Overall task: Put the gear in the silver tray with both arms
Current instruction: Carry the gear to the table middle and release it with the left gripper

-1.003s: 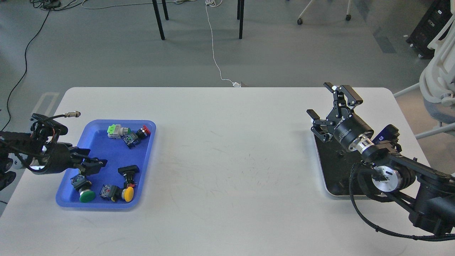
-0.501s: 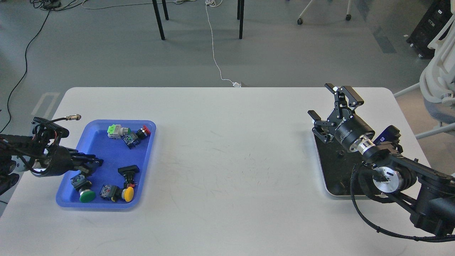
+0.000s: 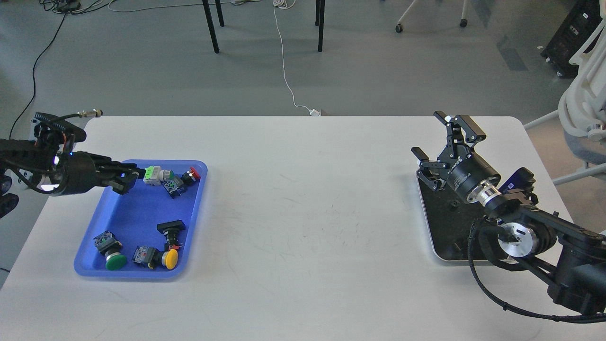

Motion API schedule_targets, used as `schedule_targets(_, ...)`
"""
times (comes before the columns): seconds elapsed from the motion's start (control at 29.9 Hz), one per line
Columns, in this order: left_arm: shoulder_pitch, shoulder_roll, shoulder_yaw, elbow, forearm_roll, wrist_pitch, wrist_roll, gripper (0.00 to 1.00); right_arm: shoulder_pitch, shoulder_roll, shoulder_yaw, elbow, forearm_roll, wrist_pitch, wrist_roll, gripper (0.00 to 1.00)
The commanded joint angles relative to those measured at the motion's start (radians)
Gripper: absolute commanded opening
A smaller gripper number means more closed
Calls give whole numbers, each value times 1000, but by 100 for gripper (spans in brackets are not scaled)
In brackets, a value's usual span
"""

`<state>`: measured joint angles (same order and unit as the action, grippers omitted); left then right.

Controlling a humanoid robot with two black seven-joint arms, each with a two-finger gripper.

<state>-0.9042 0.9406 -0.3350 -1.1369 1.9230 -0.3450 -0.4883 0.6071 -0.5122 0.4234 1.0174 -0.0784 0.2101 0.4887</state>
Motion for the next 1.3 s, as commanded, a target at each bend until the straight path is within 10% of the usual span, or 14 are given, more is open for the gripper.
schedule_targets(0.0, -62, 1, 7, -134, -4, -9, 0, 17, 23, 0, 5, 10, 0, 0, 0, 97)
schedule_targets(0.3, -102, -297, 20, -195, 158, -83, 0, 17, 279, -25, -58, 18, 0, -6, 0, 97)
schedule_targets(0.8, -142, -848, 183, 164, 192, -115, 0, 17, 450, 12, -186, -7, 31, -17, 0, 97)
schedule_targets(1.27, -137, -941, 271, 296, 191, -104, 0, 20, 436, 3, -186, -5, 32, -15, 0, 97)
